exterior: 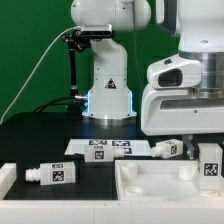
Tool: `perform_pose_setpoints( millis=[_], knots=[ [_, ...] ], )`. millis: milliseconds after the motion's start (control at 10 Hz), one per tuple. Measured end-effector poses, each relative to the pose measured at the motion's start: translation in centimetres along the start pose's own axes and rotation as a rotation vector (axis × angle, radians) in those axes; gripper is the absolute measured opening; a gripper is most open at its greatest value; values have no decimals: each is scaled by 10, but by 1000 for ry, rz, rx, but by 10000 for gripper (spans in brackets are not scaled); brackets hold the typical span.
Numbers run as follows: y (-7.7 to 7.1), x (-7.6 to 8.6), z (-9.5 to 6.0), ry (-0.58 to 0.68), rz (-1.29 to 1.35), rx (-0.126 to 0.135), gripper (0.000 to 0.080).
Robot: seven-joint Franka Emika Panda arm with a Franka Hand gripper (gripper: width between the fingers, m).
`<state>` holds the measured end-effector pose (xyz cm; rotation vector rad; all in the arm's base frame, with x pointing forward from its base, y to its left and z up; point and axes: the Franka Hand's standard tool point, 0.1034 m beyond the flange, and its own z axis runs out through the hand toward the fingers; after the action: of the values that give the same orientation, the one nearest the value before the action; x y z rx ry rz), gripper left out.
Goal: Assemble one leg
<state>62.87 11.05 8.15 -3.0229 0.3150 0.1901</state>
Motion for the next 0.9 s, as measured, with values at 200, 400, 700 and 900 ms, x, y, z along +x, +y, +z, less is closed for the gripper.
perform_pose_setpoints(
  millis=[200, 400, 700, 900],
  knots=[
    [0, 1, 1, 24, 236, 10, 289],
    [-3, 1, 2, 20, 522, 31, 288],
    [-5, 9, 1, 20, 865, 118, 288],
    [-5, 9, 1, 23, 868, 118, 376]
  ],
)
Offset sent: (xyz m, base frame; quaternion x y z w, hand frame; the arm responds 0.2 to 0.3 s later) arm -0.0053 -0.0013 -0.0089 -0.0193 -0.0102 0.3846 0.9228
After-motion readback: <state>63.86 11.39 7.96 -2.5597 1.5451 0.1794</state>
